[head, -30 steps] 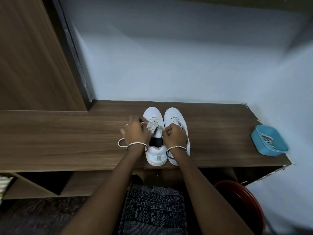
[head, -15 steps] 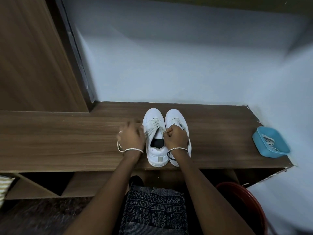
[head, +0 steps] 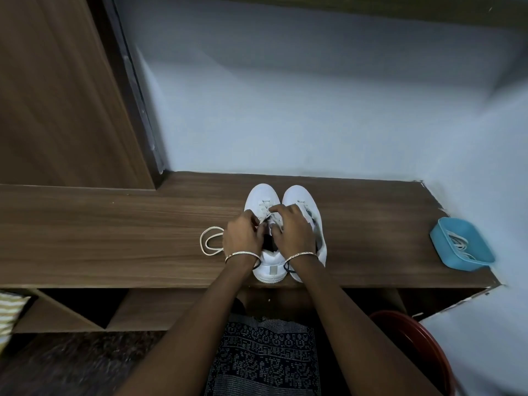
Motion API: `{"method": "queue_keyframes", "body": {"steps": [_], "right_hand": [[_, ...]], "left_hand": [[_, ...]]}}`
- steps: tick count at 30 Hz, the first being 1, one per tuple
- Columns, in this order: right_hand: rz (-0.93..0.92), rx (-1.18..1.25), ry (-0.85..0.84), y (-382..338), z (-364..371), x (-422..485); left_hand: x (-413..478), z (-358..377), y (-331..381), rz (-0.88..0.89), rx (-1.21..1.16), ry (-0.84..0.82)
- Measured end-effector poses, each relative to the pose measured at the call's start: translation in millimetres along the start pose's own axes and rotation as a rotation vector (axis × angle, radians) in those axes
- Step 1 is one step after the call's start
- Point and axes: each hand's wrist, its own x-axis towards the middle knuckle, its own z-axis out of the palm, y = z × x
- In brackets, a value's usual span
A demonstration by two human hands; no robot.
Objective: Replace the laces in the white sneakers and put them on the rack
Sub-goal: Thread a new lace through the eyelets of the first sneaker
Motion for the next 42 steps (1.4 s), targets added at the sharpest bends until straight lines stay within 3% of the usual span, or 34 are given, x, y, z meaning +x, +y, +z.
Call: {"method": "queue_keyframes", "body": {"steps": [7,11,18,21,24,26,28,31,38,40,42], "right_hand": [[-0.059,-0.181,-0.055,-10.9,8.6,16.9],[-0.011,-0.134,-0.028,-12.7,10.0,21.4],[0.547,0.298,0.052,-2.2,-5.5,31.0],[0.314,0.314,0.047,-4.8,-9.6,26.0],[-0.004,0.077,-0.096,-4.5,-1.1,22.5],[-0.104,-0.177,-0.136,-6.3,1.9,24.2],[-0.114,-0.268,-0.136,-6.3,2.3,26.4],[-0.007,-0.052,-0.063,-5.4,1.1,25.4],[0.596,0.649,0.191,18.0,-10.8,38.3],[0.676,0.737,0.229,25.0,-11.1,39.2],[0.613,0.647,0.253,21.1,-14.9,34.6]], "left_hand": [[1.3,-1.3,-3.4,-0.099,-0.086,-0.006],[1.3,-2.3,-5.3,-0.118,-0.088,0.019],[0.0,-0.8,-5.9,-0.144,-0.094,0.012],[-0.1,-1.9,-5.3,-0.149,-0.101,-0.001],[-0.8,-4.0,-5.3,-0.151,-0.096,-0.011],[-1.7,-5.0,-5.2,-0.147,-0.093,-0.013],[-1.7,-5.0,-5.8,-0.149,-0.106,-0.015],[-1.1,-4.9,-6.3,-0.147,-0.107,-0.026],[-2.8,-4.2,-6.7,-0.145,-0.129,-0.029],[-2.8,-4.0,-6.8,-0.143,-0.137,-0.03],[-3.4,-4.4,-7.0,-0.148,-0.148,-0.027]]}}
